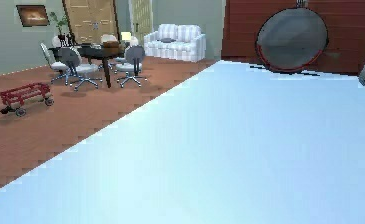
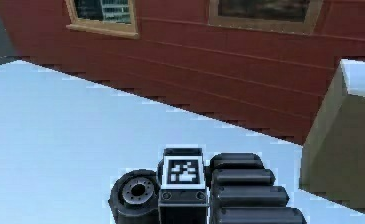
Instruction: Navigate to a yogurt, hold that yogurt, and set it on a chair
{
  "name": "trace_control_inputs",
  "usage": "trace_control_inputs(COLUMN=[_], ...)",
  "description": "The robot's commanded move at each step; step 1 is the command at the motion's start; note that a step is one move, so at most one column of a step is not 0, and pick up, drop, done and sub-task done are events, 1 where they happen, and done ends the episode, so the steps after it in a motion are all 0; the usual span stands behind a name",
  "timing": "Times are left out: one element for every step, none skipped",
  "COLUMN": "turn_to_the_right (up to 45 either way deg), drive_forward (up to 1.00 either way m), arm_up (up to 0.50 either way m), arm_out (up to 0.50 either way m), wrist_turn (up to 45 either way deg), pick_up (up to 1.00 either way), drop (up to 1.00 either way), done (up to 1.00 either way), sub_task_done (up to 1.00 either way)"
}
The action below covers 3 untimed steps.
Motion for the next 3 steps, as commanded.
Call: trace_control_inputs(turn_to_the_right=[0.0, 0.0, 0.0], drive_forward=[1.00, 1.00, 1.00], arm_up=[0.00, 0.00, 0.00], arm_out=[0.00, 0.00, 0.00], wrist_turn=[0.0, 0.0, 0.0], pick_up=[0.00, 0.00, 0.00], drop=[0.00, 0.00, 0.00], done=[0.00, 0.00, 0.00], sub_task_done=[0.00, 0.00, 0.00])
